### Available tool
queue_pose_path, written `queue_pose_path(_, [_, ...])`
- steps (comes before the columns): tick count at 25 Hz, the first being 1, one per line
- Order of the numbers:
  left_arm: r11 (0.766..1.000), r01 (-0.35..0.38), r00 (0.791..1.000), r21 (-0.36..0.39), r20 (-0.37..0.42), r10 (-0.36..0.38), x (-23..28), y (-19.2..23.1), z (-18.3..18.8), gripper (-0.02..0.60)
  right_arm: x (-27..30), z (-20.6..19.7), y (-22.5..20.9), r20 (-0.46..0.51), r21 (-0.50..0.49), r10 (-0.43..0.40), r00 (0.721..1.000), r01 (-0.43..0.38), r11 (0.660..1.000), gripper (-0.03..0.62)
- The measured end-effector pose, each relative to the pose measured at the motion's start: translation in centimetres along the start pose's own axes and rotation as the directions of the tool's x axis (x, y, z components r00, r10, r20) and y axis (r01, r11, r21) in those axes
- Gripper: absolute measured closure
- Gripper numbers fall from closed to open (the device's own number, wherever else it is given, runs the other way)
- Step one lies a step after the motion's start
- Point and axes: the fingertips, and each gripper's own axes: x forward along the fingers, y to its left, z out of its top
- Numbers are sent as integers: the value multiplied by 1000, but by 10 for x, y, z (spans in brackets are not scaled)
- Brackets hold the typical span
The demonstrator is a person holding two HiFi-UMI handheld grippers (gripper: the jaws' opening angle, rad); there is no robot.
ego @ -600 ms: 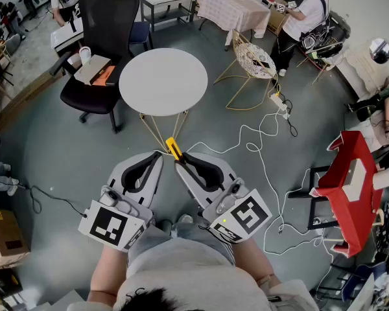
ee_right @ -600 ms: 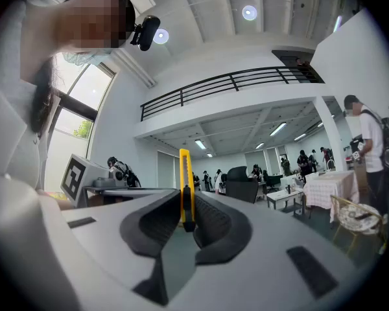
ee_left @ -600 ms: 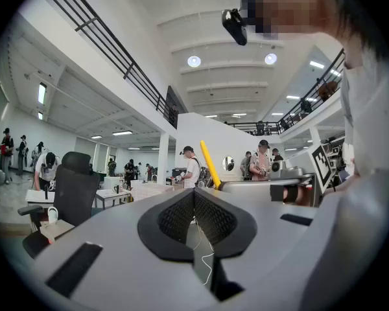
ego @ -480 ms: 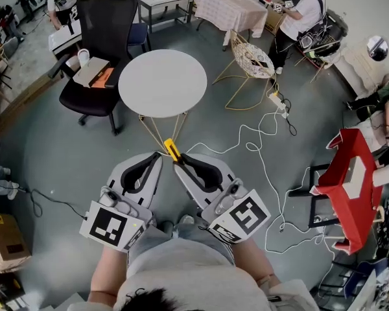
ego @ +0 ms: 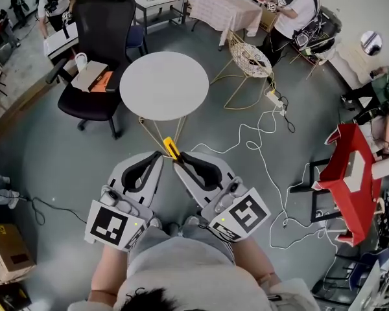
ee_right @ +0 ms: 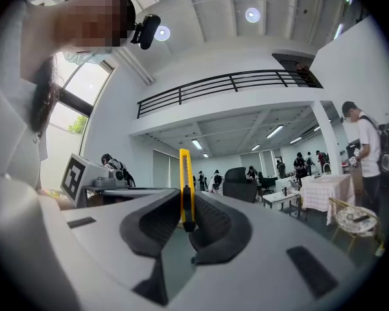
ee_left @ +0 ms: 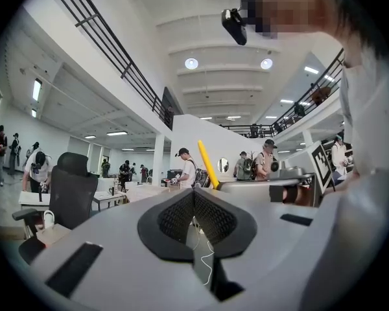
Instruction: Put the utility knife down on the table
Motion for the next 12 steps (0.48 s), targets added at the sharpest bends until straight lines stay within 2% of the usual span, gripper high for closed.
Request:
queue_pose_path(5, [999,36,999,13,-1,-36,-13,24,2,572,23,0,7,21,32,-43,999,42,999,522])
queue_pose_path(12, [995,93,996,24,10,-93,-24,50,1,572,45,-3,15,28,9,-107,994,106,994,522])
